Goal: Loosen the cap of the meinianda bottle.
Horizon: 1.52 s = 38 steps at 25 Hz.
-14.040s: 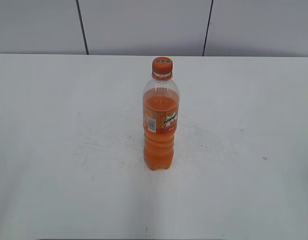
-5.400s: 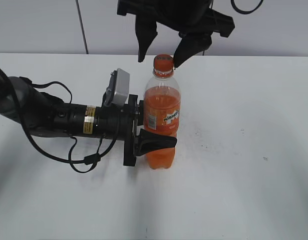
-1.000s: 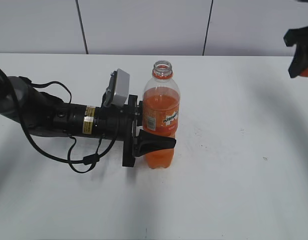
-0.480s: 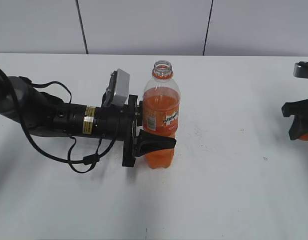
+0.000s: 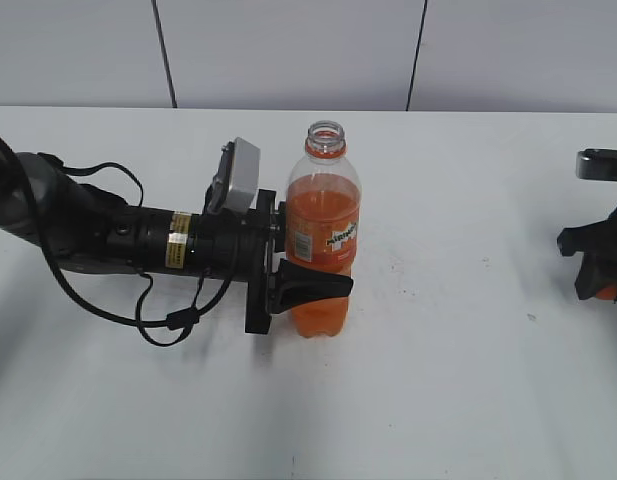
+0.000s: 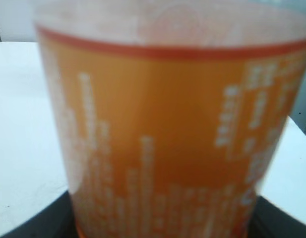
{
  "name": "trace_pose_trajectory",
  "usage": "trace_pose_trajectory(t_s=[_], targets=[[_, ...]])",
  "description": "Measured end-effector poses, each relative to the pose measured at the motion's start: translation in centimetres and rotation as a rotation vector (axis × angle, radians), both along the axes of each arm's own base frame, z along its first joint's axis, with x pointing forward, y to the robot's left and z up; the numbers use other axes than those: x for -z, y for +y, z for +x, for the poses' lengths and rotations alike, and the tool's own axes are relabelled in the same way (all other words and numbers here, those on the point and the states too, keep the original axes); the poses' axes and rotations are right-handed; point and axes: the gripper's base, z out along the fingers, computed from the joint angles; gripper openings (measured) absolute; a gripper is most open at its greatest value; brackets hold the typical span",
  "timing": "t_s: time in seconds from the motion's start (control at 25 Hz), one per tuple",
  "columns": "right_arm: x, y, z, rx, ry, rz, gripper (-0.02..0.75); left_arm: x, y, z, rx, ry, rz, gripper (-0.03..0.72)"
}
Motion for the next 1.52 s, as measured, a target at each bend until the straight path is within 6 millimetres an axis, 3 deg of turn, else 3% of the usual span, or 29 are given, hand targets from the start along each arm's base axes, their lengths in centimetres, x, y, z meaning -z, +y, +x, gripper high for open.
trace_pose_trajectory(t_s=[0.36,0.56,0.68,0.92,1.2,1.52], targets=[[1.2,0.0,0.1,-0.002,0.033,0.001,0.290,0.0,0.0,0.0,0.000,0.000,0.000,0.405],[1.2,0.0,0.1,-0.002,0.031,0.001,0.459,0.0,0.0,0.0,0.000,0.000,0.000,0.405],[1.2,0.0,0.0,-0.001,0.035,0.003,0.502,0.0,0.0,0.0,0.000,0.000,0.000,0.405],[1.0,0.2,-0.2,0.020,0.053,0.028,0.514,0.0,0.0,0.0,-0.001,0.000,0.000,0.415],[-0.8,0.3,-0.3,0.026,0.010,0.036,0.514,0.0,0.0,0.0,-0.003,0.000,0.001,0.579],[-3.2,0.3,-0.8,0.022,-0.040,0.036,0.514,-0.2,0.0,0.0,-0.005,0.001,-0.001,0.587]])
